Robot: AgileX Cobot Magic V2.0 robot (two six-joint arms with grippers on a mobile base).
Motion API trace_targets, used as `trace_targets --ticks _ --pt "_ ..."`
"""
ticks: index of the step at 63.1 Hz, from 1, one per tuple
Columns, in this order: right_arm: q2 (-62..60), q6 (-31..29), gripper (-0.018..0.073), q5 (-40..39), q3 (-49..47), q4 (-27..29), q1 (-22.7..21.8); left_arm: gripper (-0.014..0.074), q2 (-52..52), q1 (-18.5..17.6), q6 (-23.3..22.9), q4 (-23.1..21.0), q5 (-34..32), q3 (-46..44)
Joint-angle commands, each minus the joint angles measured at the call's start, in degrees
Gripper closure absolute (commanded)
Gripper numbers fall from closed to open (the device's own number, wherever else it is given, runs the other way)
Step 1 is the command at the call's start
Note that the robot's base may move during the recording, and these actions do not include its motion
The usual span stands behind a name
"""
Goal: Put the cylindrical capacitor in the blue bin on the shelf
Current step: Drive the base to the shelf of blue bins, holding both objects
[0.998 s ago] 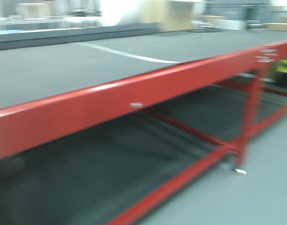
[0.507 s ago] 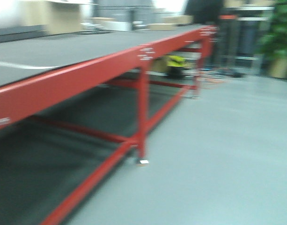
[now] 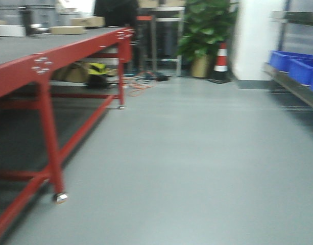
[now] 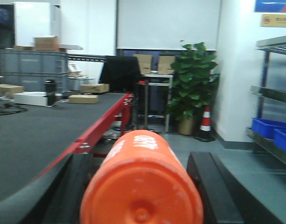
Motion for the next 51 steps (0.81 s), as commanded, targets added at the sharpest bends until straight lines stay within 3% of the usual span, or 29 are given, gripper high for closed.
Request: trace_targets --ticks 1,51 --pt "-0.3 -0.22 0.0722 -0.91 0.14 -0.45 0.08 0.0708 -0.23 -0.25 0.02 -0.53 -1.29 -0.15" --pt "-0.3 -0.22 0.0722 -0.91 0.14 -0.45 0.08 0.0708 -0.23 -0.25 0.02 -0.53 -1.29 -0.15"
